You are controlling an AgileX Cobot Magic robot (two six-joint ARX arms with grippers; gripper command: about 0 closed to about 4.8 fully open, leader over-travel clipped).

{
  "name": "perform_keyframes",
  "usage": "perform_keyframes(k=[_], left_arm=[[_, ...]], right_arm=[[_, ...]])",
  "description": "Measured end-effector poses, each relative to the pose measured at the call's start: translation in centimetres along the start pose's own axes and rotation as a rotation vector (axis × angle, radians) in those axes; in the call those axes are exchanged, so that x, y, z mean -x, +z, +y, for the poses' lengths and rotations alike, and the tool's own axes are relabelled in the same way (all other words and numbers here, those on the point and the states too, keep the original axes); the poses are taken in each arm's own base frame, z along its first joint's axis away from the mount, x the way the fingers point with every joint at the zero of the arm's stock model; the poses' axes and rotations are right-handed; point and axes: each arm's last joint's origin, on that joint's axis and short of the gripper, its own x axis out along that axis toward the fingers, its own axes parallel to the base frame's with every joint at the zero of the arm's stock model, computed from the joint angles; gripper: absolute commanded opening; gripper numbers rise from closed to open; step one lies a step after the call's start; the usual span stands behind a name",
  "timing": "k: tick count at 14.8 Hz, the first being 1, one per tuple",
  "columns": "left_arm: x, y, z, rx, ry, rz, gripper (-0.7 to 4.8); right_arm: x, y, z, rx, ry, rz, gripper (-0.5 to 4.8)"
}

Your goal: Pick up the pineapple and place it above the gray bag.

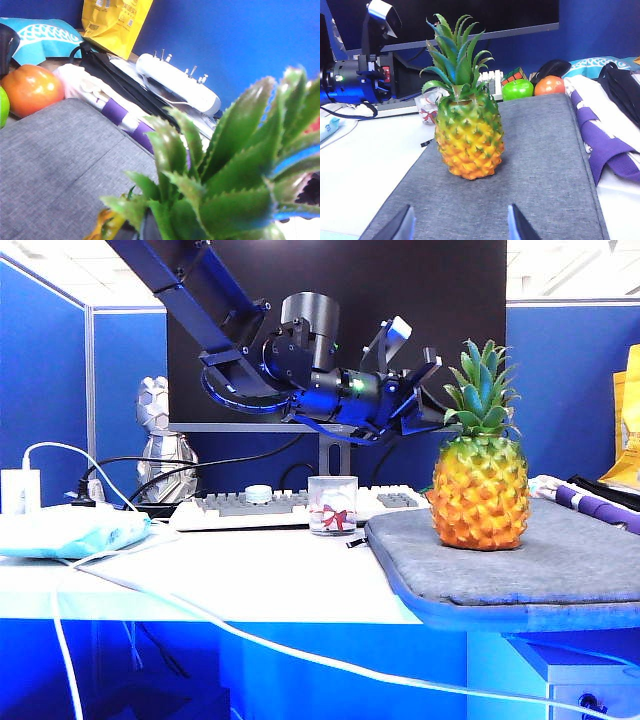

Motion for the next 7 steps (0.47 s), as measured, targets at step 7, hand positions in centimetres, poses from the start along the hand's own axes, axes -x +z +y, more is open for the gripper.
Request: perform_keyframes(k=[7], left_arm=[[0.10, -0.51, 0.55, 0.039, 0.064, 0.022, 4.79]], right_arm=[[0.00, 0.01, -0.01, 0.000, -0.004, -0.001, 2.53]])
